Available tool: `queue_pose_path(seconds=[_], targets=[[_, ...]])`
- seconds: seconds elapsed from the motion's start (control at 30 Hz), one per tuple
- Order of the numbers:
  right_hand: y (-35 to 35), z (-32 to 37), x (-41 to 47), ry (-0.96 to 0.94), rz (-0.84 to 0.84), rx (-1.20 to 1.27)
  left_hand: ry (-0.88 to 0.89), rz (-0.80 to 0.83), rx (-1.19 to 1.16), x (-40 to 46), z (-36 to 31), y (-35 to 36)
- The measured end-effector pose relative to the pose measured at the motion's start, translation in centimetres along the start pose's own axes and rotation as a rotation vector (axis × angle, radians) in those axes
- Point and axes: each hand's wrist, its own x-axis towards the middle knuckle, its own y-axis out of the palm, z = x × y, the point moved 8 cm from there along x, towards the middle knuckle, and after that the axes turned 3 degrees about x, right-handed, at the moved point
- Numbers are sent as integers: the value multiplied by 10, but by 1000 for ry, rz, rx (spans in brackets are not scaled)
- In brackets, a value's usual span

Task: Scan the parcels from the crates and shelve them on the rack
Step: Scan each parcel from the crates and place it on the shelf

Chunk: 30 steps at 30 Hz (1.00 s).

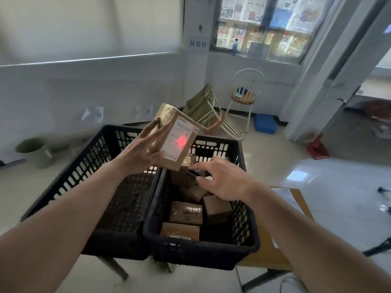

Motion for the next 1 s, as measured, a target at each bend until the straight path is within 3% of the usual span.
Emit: queue_pose_path(seconds=[0.17, 0.47, 0.7, 0.8, 1.0], targets=[[0, 17, 4, 32, 19, -147, 22, 21, 4, 5, 13, -11], [6, 31, 6, 81, 0, -103, 30, 38, -38, 4, 29, -18], [-13, 34, 23, 22, -207, 157, -48, -26, -346, -11, 23, -37], [-25, 37, 37, 4, -376, 280, -91, -87, -449, -29, 17, -52], [-28, 70, 63, -179, -536, 653, -181, -238, -625, -82, 0, -86]])
